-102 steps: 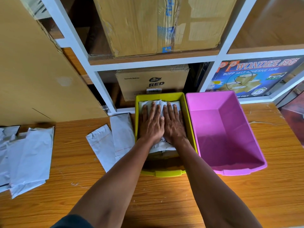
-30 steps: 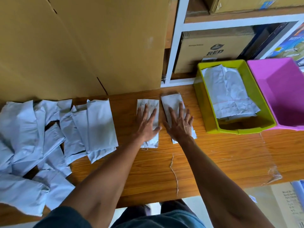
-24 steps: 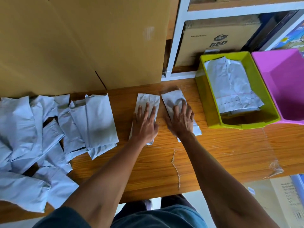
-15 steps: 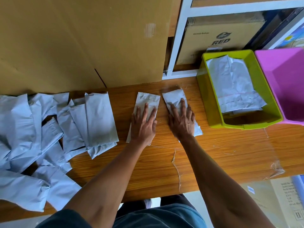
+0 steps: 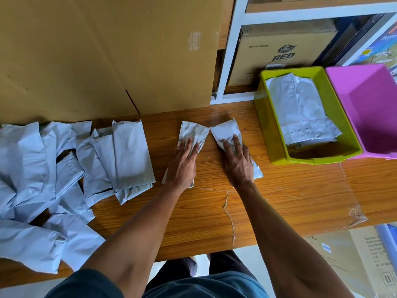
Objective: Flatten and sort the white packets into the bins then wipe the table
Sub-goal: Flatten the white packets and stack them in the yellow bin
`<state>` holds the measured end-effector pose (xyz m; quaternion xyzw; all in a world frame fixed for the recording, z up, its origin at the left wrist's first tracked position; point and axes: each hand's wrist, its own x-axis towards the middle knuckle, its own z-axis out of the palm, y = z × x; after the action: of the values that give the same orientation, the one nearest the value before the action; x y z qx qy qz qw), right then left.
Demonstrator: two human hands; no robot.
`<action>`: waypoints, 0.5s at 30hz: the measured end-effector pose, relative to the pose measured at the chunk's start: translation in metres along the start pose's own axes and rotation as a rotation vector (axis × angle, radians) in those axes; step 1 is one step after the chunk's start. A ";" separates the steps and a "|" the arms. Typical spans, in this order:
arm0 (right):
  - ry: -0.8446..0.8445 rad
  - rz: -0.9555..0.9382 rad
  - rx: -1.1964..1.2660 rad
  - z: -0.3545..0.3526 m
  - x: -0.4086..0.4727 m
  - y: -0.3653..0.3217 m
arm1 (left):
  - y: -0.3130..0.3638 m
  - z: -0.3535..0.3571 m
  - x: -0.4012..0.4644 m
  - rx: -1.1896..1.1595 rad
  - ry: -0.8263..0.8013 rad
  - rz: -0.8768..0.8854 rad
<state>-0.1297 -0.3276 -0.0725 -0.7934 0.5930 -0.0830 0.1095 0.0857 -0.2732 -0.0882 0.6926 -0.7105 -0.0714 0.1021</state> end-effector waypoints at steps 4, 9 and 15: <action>0.012 0.020 0.024 -0.009 -0.008 -0.005 | 0.003 -0.010 -0.005 0.000 0.008 -0.006; 0.041 0.038 0.016 -0.018 -0.018 -0.010 | 0.011 -0.019 -0.016 -0.045 -0.013 -0.060; 0.047 0.048 -0.008 -0.017 -0.037 -0.011 | 0.011 -0.025 -0.031 0.113 -0.196 -0.151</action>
<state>-0.1341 -0.2907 -0.0536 -0.7772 0.6147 -0.0964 0.0943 0.0813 -0.2407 -0.0626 0.7385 -0.6657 -0.1061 -0.0128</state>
